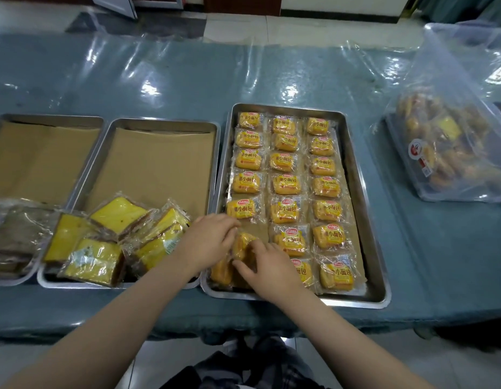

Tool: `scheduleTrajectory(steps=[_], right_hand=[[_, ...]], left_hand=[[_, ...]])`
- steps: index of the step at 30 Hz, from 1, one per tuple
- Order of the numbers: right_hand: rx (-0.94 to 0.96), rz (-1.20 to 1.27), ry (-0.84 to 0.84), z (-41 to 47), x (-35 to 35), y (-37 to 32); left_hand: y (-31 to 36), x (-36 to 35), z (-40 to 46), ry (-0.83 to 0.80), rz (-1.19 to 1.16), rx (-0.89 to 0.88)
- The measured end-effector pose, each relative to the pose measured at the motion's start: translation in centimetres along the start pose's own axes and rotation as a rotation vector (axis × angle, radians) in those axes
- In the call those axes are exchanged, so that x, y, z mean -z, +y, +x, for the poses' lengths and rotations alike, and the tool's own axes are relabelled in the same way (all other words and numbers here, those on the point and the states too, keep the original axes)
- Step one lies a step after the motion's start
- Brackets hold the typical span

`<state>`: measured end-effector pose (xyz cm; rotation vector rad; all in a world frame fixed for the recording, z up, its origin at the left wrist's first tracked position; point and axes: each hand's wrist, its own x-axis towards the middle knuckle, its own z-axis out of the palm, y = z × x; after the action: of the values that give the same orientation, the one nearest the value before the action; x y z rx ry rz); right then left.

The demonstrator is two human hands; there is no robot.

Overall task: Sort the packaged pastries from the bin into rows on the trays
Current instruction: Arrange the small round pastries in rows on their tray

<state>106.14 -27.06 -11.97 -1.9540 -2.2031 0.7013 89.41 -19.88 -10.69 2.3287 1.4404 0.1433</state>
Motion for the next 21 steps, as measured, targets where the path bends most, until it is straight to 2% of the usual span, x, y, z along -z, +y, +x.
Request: scheduleTrajectory(steps=[3,7,15,19,21], right_hand=[[0.026,-0.075,0.019,0.4,-0.1,-0.1],[0.059,-0.102,-0.042,0.1,0.4,0.3],[0.137,-0.143,-0.136,-0.2,0.2,1.4],[0.120,-0.059,-0.085,0.1,-0.1,1.0],[0.102,-0.052,-0.064,0.3,-0.3,0.8]], left_hand=[[0.2,-0.3,2.9,-0.138,0.121,-0.003],[0.7,-0.9,5.1,-0.352,0.236,-0.010],[-0.2,-2.1,6.0,-0.299,0.177,0.012],[-0.2,-1.8,4.5,-0.125,0.043,-0.064],[-0.1,-1.4,3.2,-0.166,0.010,-0.112]])
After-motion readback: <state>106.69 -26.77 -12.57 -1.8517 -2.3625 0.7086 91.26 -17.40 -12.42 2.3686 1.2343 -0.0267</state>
